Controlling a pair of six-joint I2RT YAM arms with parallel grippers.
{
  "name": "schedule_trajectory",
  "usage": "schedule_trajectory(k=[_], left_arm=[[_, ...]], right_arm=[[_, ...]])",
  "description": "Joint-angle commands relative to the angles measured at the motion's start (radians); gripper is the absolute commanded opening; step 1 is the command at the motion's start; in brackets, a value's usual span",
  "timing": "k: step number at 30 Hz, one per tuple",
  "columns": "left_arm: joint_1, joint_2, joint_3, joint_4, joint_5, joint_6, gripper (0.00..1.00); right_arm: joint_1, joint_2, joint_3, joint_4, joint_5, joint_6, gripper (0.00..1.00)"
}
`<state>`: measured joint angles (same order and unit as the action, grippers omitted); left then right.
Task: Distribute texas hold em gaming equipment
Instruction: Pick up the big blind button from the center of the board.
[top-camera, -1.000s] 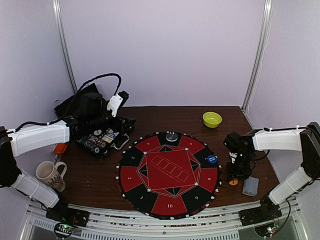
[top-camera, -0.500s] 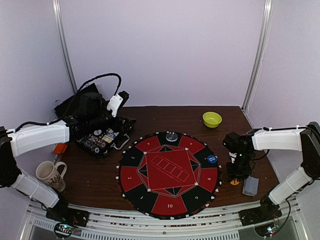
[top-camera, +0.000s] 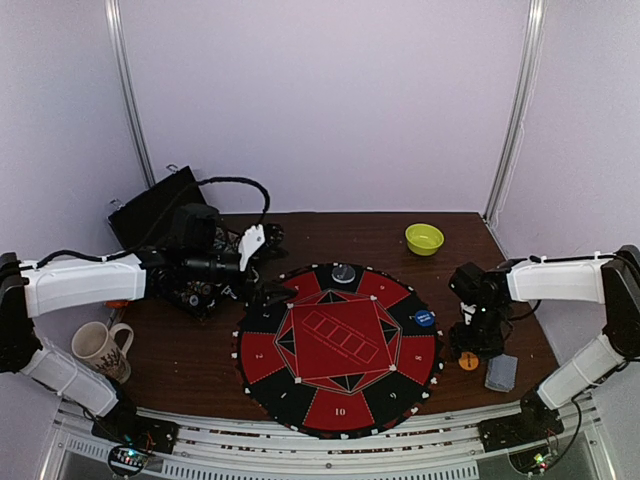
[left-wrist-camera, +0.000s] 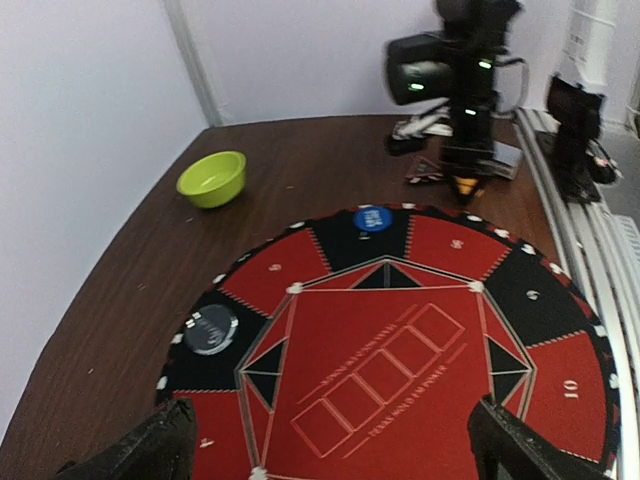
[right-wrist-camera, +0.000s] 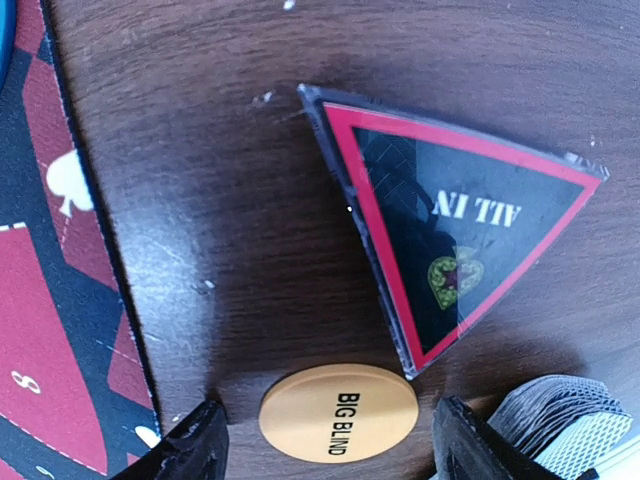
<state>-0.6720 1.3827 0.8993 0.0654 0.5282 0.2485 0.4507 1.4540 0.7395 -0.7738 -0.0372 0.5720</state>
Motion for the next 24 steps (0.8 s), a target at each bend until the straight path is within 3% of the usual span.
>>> schedule_trajectory(k=[1,6,9,24], left_arm=[[-0.08,-0.009,-0.047,-0.043,0.111,0.23,0.98],[-0.089,-0.019,-0.065,-0.033,0.094,0.267,0.98],[-0.089,-0.017,-0.054,-0.033,0.048,0.268,0.98],[-0.09,-0.046,-0.062,-0.045,-0.006,0.282,0.98]], right_arm=[[-0.004,0.023,-0.036,0.032,-0.003,-0.014,0.73],[-0.003,0.037,-0.043,0.024,0.005,-0.014,0.59],[0.012,0.032,-0.041,0.001,0.017,-0.003,0.56],[0.065,0.04,-0.048,-0.005,0.024,0.04,0.6]])
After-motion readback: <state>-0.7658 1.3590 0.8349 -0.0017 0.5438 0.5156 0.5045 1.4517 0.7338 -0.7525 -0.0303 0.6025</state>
